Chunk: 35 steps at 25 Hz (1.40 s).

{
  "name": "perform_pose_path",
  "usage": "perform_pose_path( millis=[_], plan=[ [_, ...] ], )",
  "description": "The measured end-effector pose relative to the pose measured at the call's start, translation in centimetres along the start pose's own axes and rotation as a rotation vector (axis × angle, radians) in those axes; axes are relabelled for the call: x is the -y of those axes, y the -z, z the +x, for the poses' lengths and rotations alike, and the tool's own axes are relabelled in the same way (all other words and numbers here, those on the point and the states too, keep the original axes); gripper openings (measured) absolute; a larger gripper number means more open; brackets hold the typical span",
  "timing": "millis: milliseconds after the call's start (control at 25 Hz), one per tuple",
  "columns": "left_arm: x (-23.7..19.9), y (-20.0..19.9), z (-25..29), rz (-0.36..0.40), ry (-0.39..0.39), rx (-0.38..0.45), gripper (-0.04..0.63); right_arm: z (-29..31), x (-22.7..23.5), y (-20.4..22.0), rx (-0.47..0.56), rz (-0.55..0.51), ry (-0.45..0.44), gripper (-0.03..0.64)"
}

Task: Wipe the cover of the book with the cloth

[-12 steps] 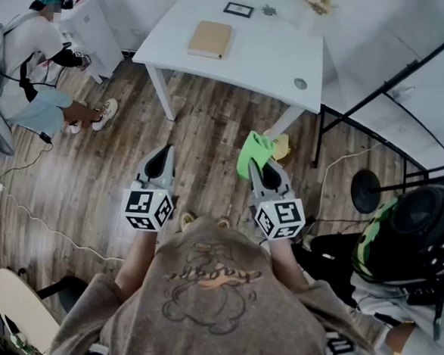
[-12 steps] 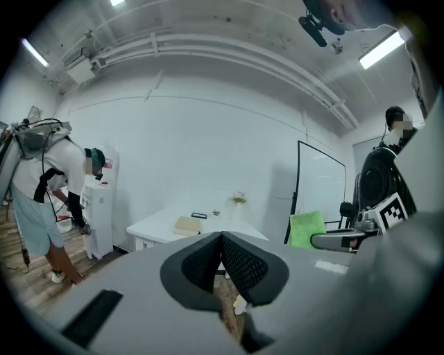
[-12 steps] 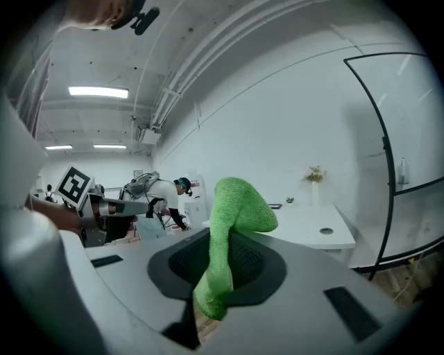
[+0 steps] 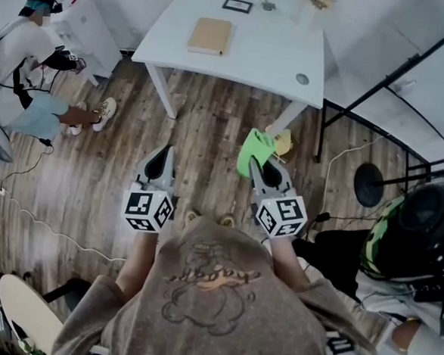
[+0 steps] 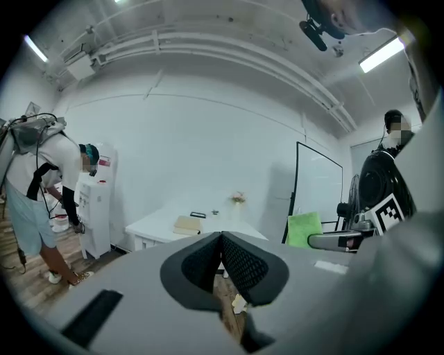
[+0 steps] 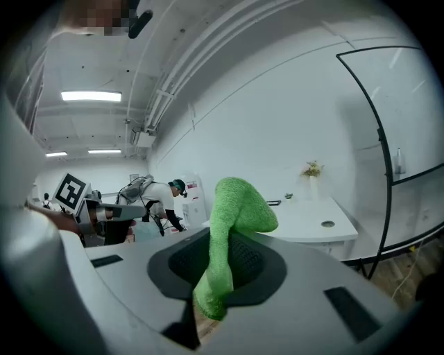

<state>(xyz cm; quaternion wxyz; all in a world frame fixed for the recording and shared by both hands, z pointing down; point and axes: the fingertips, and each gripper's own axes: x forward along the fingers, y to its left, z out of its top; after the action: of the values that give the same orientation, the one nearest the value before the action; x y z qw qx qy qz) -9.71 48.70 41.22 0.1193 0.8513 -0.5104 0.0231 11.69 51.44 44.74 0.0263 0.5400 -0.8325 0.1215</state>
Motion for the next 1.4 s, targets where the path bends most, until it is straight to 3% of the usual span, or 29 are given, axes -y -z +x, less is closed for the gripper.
perform_pose_path(
  millis=[760,1400],
  plan=[
    [-7.4,-0.4,1.6,0.008,0.101,-0.023,0.005,6.1,-5.1,1.4,-0.041,-0.014,0.042,0.061],
    [-13.0,-3.2,15.5,0.013,0.082,-0.012,0.005,20.4,2.3,-1.5,-0.041,-0.017,-0.004,0.062]
  ],
)
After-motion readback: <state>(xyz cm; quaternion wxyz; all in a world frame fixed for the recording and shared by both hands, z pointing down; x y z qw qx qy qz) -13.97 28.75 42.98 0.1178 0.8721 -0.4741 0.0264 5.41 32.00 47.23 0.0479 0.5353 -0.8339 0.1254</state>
